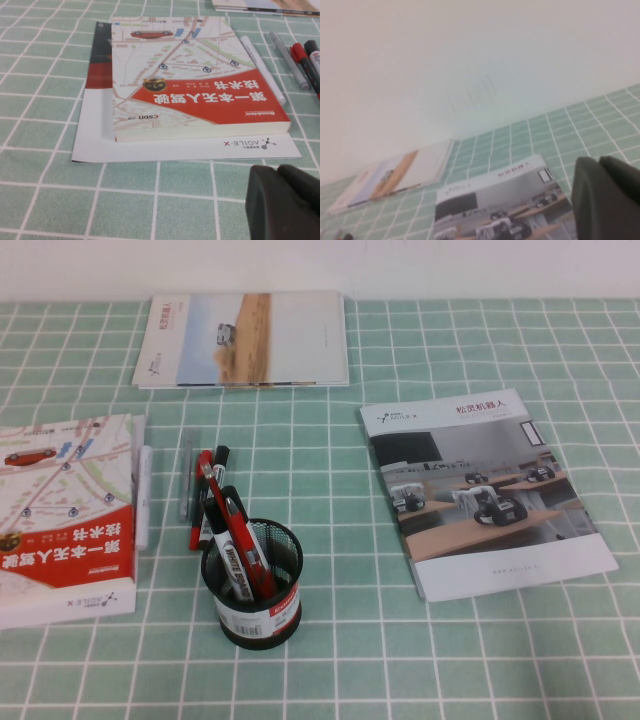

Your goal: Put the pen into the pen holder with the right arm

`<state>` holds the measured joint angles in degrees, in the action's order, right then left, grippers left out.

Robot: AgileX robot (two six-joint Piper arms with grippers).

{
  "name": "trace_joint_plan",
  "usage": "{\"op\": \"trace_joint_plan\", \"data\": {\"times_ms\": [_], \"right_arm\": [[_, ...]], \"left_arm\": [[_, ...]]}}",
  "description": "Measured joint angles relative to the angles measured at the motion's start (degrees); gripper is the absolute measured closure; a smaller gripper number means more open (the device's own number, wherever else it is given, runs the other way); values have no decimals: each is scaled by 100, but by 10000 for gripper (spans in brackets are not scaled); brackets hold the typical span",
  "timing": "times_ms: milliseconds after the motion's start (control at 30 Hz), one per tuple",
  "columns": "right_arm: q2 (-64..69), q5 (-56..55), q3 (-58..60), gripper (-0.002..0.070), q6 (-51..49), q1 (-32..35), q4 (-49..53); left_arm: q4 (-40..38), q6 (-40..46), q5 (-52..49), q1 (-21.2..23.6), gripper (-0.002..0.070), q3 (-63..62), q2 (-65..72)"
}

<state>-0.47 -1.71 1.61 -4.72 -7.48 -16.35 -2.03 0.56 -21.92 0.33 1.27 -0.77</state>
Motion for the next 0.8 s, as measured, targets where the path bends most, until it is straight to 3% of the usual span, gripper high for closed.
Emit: {"op": "trace_joint_plan", "data": {"times_ms": [200,333,600,800], "right_arm": [[0,-19,0,695,0,0,-558],[188,900,-166,695,0,0,-1143],[2113,3043,-1721,695,0,0,-1363],[3843,4281,-3074,695,0,0,-889]], "left_arm": [[0,0,0,0,679,0,0],[0,0,0,0,679,0,0],[0,0,0,0,679,0,0],[0,0,0,0,679,0,0]]}}
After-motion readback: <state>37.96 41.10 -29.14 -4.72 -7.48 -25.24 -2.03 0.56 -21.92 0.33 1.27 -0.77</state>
